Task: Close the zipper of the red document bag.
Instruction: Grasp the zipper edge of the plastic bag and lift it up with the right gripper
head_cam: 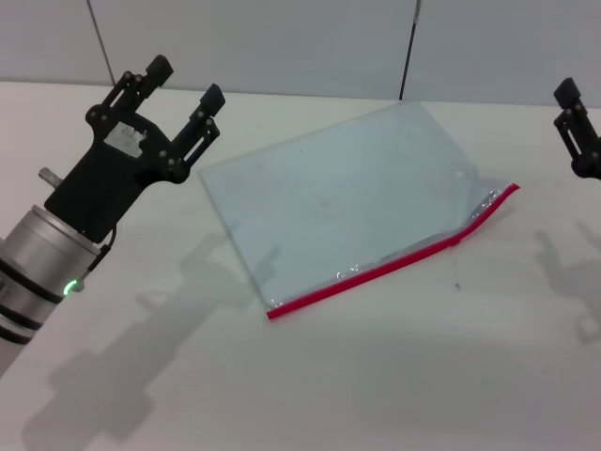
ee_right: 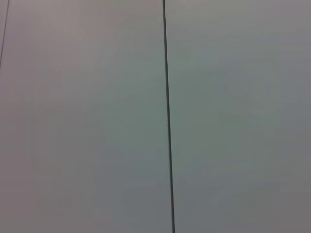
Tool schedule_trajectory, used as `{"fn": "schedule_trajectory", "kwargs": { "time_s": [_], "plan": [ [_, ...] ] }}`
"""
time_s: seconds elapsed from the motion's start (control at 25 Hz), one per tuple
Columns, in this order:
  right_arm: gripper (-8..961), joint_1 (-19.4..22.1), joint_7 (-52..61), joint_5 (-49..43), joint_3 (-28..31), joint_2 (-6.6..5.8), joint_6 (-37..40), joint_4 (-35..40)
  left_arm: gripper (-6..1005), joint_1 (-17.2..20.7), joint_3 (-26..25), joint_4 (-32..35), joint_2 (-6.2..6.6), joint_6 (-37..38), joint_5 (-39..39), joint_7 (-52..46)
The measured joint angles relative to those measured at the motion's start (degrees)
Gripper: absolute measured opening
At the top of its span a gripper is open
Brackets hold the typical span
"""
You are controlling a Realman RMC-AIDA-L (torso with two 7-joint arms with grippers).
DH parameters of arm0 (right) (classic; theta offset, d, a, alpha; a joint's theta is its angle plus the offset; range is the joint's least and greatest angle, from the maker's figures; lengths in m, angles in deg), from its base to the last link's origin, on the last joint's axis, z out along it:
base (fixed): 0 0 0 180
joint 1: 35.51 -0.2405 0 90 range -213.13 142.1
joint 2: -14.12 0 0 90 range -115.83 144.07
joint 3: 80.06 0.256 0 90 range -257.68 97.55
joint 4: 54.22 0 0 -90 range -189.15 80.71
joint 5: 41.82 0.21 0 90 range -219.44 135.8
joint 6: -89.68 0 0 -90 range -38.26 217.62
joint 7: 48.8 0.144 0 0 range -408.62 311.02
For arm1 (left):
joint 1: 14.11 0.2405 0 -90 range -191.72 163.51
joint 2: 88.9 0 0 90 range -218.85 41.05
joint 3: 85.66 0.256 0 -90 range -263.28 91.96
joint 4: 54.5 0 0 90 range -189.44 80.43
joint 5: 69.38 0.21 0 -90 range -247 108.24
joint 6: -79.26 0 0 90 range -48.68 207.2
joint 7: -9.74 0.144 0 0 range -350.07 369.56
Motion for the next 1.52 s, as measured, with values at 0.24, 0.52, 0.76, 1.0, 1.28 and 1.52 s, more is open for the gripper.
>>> {"fn": "schedule_trajectory", "kwargs": {
  "time_s": [0.24, 0.52, 0.76, 1.0, 1.28, 1.52],
  "plan": [
    [593, -0.03, 0.00, 0.01, 0.02, 0.00, -0.10, 0.00, 699, 0.04, 0.00, 0.06, 0.00, 0.00, 0.00, -0.07],
    [593, -0.56, 0.10, 0.00, 0.08, 0.00, -2.93, 0.07, 698, 0.14, 0.00, 0.11, 0.05, -0.10, 0.00, -0.09],
    [594, -2.77, 9.02, -0.74, -0.58, -0.42, -10.98, 1.90, 698, 0.18, 0.00, 0.12, 0.08, -0.85, 0.00, -0.10],
    [594, -4.96, 25.50, -6.98, -1.97, -0.53, -20.76, 8.85, 698, 0.28, 0.00, 0.18, 0.10, -1.32, 0.00, -0.10],
    [595, -8.45, 45.87, -21.80, -4.00, -0.58, -31.50, 15.41, 697, 0.26, 0.00, 0.29, 0.16, -1.50, -0.01, -0.10],
    [596, -10.44, 51.38, -27.45, -4.33, -0.60, -35.77, 15.64, 697, 0.21, 0.00, 0.29, 0.17, -1.50, 0.00, -0.10]
  ]
}}
